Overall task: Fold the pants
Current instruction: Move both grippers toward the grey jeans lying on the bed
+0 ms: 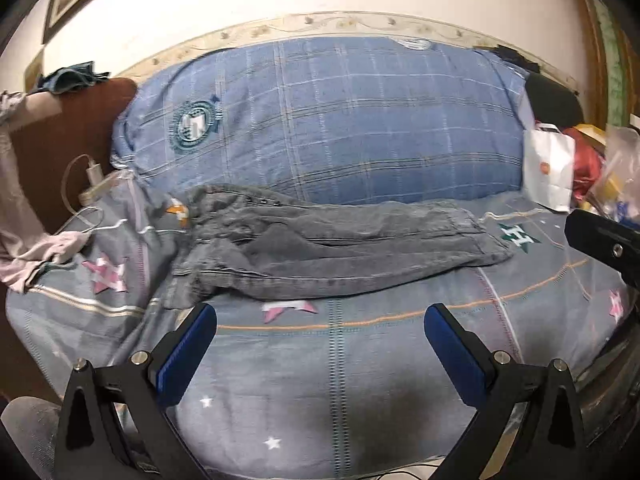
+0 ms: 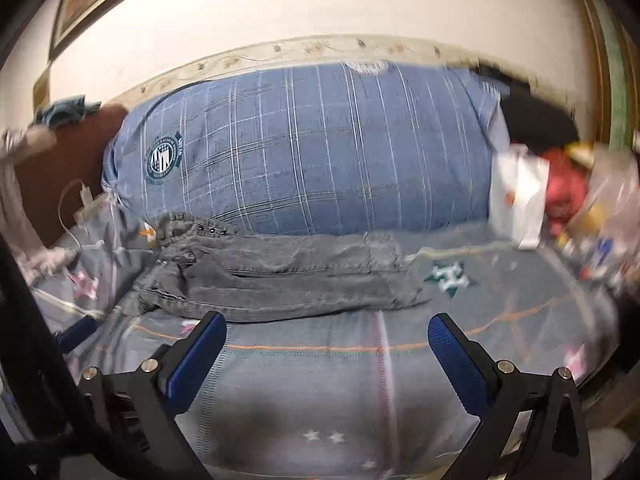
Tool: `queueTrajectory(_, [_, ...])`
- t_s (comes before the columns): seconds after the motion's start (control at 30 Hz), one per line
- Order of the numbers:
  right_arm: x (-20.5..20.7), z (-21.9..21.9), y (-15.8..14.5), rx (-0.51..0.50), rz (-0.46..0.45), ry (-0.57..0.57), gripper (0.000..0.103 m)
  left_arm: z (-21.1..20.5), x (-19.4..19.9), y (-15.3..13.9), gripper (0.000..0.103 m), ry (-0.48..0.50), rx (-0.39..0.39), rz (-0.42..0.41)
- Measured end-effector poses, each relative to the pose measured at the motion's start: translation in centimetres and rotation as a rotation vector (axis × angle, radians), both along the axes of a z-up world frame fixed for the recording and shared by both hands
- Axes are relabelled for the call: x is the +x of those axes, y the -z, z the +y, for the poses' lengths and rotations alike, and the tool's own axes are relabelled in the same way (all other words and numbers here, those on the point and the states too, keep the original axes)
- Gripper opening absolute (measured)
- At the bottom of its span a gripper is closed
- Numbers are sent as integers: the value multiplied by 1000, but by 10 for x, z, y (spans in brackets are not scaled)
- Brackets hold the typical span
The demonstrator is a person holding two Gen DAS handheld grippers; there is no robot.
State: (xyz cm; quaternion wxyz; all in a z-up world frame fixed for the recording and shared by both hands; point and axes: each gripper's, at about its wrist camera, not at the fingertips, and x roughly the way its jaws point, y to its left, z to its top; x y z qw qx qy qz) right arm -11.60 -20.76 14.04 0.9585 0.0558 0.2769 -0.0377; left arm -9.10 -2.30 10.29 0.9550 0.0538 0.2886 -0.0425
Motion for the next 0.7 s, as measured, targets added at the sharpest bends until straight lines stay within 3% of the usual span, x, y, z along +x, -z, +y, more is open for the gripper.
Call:
queueTrajectory(0.27, [7, -9, -3, 93, 6, -34, 103, 15, -27, -66, 103, -85, 44, -87])
queueTrajectory(0.47, [6, -14, -16, 160, -22, -57, 103, 13, -24, -124, 103, -49, 18, -147])
queueTrajectory(0.57, [6, -19, -15, 158, -24, -56, 103, 10, -10, -125, 103, -35, 2, -156])
queueTrajectory(0.7, [13, -34, 1, 146, 14, -42, 103, 2, 10, -95, 103, -32, -17, -114])
